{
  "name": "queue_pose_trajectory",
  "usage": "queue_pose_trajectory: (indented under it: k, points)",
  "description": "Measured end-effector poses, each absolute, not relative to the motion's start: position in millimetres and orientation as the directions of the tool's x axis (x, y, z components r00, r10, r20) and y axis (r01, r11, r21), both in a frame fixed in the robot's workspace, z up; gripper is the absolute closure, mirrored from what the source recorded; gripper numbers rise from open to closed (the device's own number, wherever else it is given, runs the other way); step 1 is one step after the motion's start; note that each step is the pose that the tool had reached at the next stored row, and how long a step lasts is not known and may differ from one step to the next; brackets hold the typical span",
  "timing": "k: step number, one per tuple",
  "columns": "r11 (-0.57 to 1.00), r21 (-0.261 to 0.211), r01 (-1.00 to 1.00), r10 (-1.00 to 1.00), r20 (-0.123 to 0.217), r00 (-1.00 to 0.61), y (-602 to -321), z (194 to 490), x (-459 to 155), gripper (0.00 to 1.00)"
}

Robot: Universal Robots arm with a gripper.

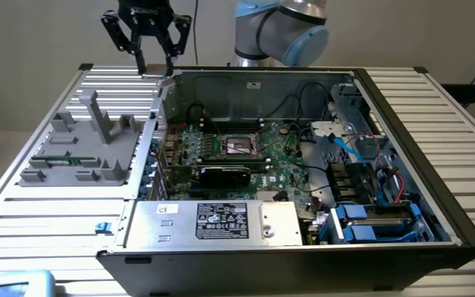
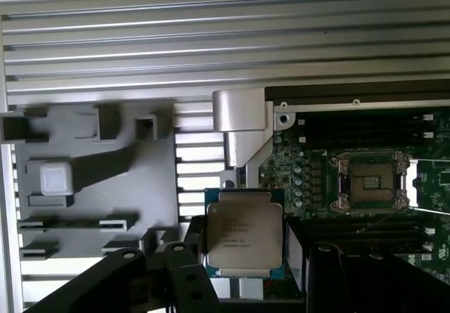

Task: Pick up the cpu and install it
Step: 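Pick up the cpu and move it towards the insertion slot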

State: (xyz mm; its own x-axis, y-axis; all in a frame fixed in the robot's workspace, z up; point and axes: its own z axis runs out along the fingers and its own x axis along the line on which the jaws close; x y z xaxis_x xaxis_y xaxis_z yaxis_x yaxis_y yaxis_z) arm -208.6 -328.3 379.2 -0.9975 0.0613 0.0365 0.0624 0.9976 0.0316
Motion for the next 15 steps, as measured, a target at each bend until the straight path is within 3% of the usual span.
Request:
queue_pose_trajectory:
  k: [15]
  points:
    - [0.998,0.032,0.062,0.061,0.037,-0.997,-328.3,379.0,-155.9,0.45]
